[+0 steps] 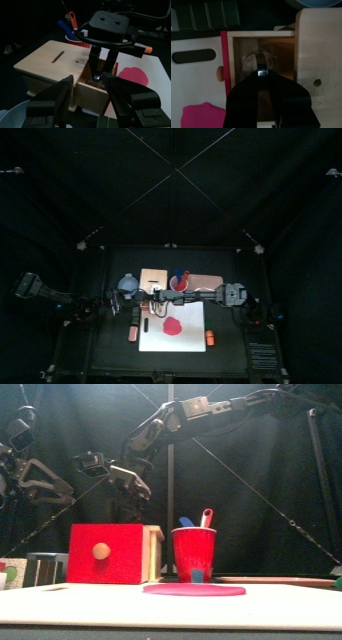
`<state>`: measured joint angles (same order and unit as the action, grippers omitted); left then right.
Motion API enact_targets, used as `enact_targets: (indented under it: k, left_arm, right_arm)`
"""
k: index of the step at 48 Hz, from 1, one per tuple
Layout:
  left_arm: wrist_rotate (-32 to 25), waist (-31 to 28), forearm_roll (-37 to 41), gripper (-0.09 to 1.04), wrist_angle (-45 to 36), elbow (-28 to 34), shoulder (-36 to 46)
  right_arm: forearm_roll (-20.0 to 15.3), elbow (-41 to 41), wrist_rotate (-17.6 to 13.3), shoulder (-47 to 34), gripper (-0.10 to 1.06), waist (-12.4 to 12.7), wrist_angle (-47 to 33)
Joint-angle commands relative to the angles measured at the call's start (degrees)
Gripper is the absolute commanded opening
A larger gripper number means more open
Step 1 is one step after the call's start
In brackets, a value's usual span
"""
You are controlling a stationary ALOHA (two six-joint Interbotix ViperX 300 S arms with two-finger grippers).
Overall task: Get the cutter from the drawer then cut the dough then place the extra dough in the bowl
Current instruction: Place the cutter on the board
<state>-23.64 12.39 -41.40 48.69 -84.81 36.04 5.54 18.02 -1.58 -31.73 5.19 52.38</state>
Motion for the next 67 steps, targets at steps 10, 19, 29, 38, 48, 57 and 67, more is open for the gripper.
enact_targets:
  k: [10,19,29,38,48,57,67]
  left_arm:
    - [0.0,-0.3,-0.4,0.85,0.0,0.5,0.0]
    - [-0.1,-0.3,-0.9,0.85,0.0,0.5,0.0]
    - [-0.1,-0.2,-1.1,0.85,-0.2,0.5,0.0]
    - [-0.1,-0.3,-1.3,0.85,-0.2,0.5,0.0]
    - [-0.1,-0.4,-1.6,0.85,-0.3,0.5,0.0]
    - [0.0,-0.3,-1.8,0.85,-0.3,0.4,0.0]
    - [0.0,-0.3,-2.3,0.85,-0.7,0.4,0.0]
  right_arm:
    - [0.0,5.9,0.0,1.8,0.52,-0.1,3.8]
    - [0.0,8.7,-0.1,1.8,0.52,-0.1,6.2]
    - [0.0,11.3,-0.1,1.8,0.52,-0.1,9.0]
    - [0.0,13.4,-0.1,1.8,0.52,-0.3,10.6]
    - [-0.1,15.6,-0.2,1.8,0.52,-0.5,12.7]
    - [0.0,16.9,-0.2,2.3,0.52,-0.9,14.6]
    - [0.0,16.7,-0.4,3.6,0.52,-1.3,18.4]
